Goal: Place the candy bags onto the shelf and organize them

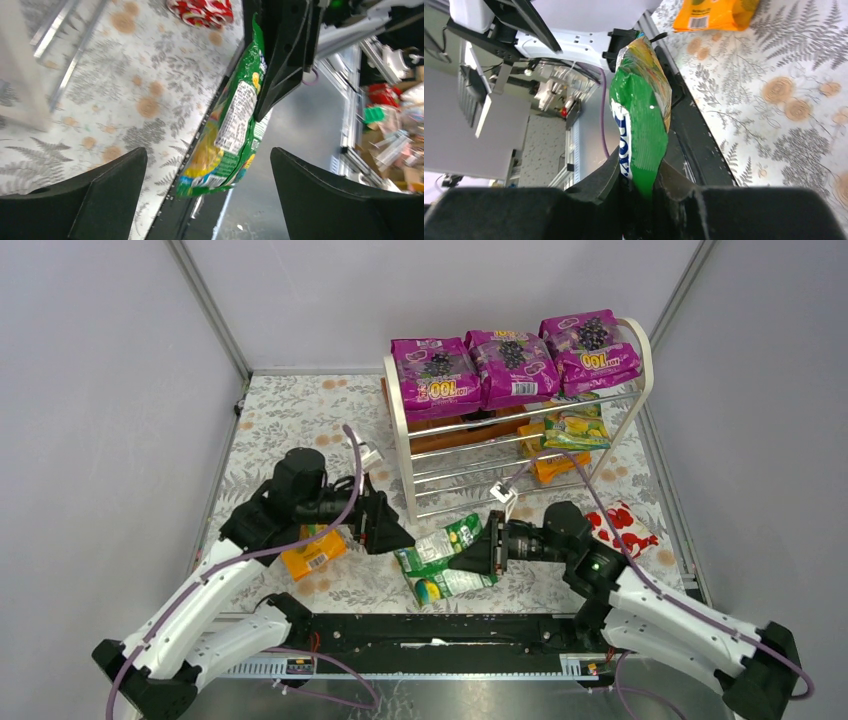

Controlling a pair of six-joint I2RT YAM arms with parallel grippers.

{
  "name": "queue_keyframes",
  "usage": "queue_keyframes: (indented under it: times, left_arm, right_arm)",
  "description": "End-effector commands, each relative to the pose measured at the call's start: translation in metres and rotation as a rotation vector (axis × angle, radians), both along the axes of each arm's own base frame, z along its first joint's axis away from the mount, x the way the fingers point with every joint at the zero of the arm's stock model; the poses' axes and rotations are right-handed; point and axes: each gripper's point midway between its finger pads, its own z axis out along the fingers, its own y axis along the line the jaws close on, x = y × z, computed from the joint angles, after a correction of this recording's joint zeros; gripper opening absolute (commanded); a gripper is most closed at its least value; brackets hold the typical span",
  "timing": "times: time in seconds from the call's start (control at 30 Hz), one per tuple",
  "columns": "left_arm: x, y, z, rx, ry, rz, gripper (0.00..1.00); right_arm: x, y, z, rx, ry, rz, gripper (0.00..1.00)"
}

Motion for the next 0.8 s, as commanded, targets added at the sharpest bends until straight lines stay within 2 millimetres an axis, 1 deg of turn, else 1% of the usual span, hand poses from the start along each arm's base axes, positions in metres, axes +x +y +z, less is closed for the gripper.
queue_keyframes:
  times: [0.0,0.07,0.1,0.2,0.27,0.33,0.37,0.43,0.5,0.57,0.67,0.77]
  left_arm:
    - [0.031,0.014,0.04,-0.019,-0.202,0.193,0.99]
    - [0.048,0.027,0.046,-0.002,-0.257,0.32,0.99]
    - [0.055,0.034,0.051,0.001,-0.286,0.379,0.99]
    - [0.063,0.045,0.075,-0.042,-0.368,0.465,0.99]
    - [0.065,0.053,0.095,-0.094,-0.425,0.522,0.99]
    - [0.074,0.064,0.107,-0.12,-0.47,0.609,0.99]
    - [0.078,0.069,0.111,-0.128,-0.487,0.645,0.99]
    - [0.086,0.077,0.116,-0.133,-0.508,0.711,0.99]
    - [0.092,0.078,0.116,-0.131,-0.514,0.733,0.99]
    - [0.1,0.08,0.112,-0.125,-0.504,0.774,0.99]
    - [0.108,0.08,0.103,-0.119,-0.502,0.803,0.99]
    - [0.116,0.085,0.093,-0.092,-0.506,0.847,0.99]
  right_arm:
    - [0.011,-0.022,0.007,-0.06,-0.047,-0.153,0.0]
    - [0.017,-0.038,0.005,-0.125,-0.05,-0.238,0.0]
    - [0.025,-0.048,0.006,-0.158,-0.063,-0.312,0.0]
    - [0.045,-0.085,0.008,-0.265,-0.091,-0.518,0.0]
    - [0.061,-0.113,0.016,-0.309,-0.11,-0.689,0.0]
    - [0.073,-0.139,0.029,-0.299,-0.093,-0.853,0.01]
    - [0.076,-0.15,0.037,-0.272,-0.086,-0.918,0.01]
    - [0.08,-0.162,0.055,-0.177,-0.084,-1.001,0.02]
    - [0.085,-0.172,0.072,-0.053,-0.061,-1.084,0.03]
    - [0.092,-0.181,0.092,0.103,-0.035,-1.163,0.03]
    - [0.105,-0.187,0.108,0.268,0.002,-1.257,0.02]
    - [0.121,-0.19,0.12,0.367,0.029,-1.337,0.01]
